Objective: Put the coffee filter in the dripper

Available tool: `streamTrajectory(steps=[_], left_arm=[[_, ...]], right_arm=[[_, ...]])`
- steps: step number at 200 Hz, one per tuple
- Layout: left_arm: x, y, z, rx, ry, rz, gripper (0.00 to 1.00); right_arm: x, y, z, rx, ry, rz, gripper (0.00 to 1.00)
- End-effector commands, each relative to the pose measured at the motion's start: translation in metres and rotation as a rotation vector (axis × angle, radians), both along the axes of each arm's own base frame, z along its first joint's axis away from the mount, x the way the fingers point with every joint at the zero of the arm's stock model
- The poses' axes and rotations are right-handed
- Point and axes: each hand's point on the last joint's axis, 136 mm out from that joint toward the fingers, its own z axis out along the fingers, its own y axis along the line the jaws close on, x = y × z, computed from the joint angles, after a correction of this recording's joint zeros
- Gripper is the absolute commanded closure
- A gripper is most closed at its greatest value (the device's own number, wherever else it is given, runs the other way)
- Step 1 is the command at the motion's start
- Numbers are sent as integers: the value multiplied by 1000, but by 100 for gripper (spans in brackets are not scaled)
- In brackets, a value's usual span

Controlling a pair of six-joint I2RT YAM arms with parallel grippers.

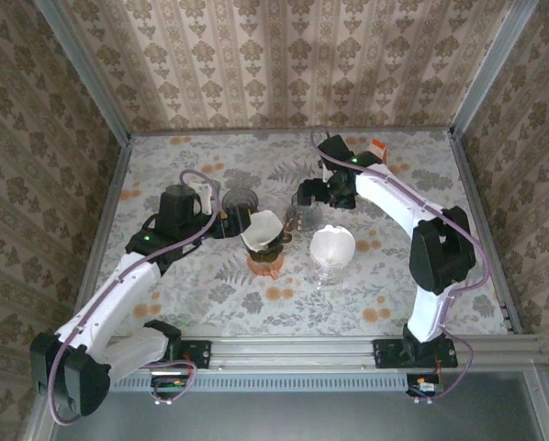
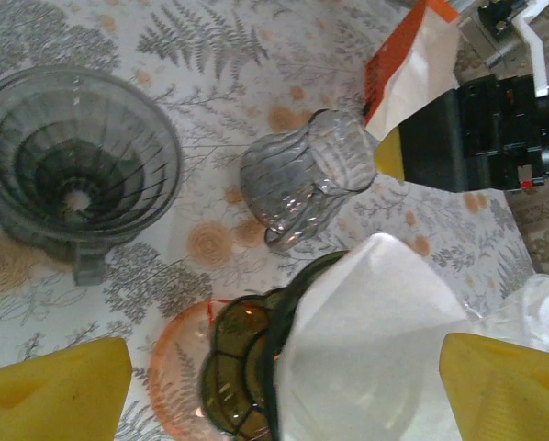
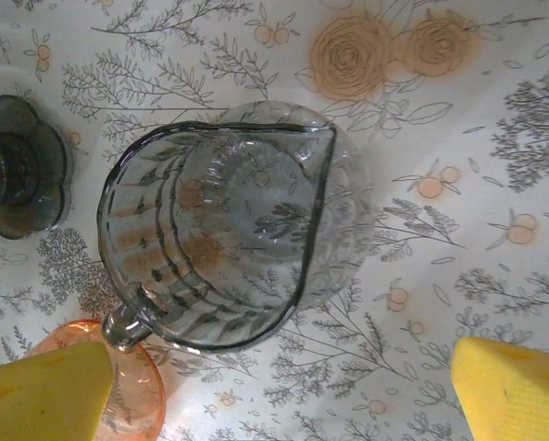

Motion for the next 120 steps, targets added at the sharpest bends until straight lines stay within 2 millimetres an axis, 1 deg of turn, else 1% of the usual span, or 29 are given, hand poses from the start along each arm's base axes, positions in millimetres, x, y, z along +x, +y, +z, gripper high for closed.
streamTrajectory(steps=[1, 34, 70, 88, 120], left_arm=[[1, -1, 9, -46, -13, -4, 12], [1, 1, 10, -46, -17, -1, 13], [3, 4, 7, -48, -2, 8, 14], [4, 6, 5, -47, 4, 16, 14], [7, 8, 2, -51, 13, 29, 15]], right_arm=[[5, 15, 4, 55, 21, 15, 4], [15, 28, 3, 102, 28, 40, 5], [25, 42, -2, 133, 54, 81, 6], [27, 49, -4, 156, 72, 113, 6], [33, 65, -1, 218, 76, 163, 7]])
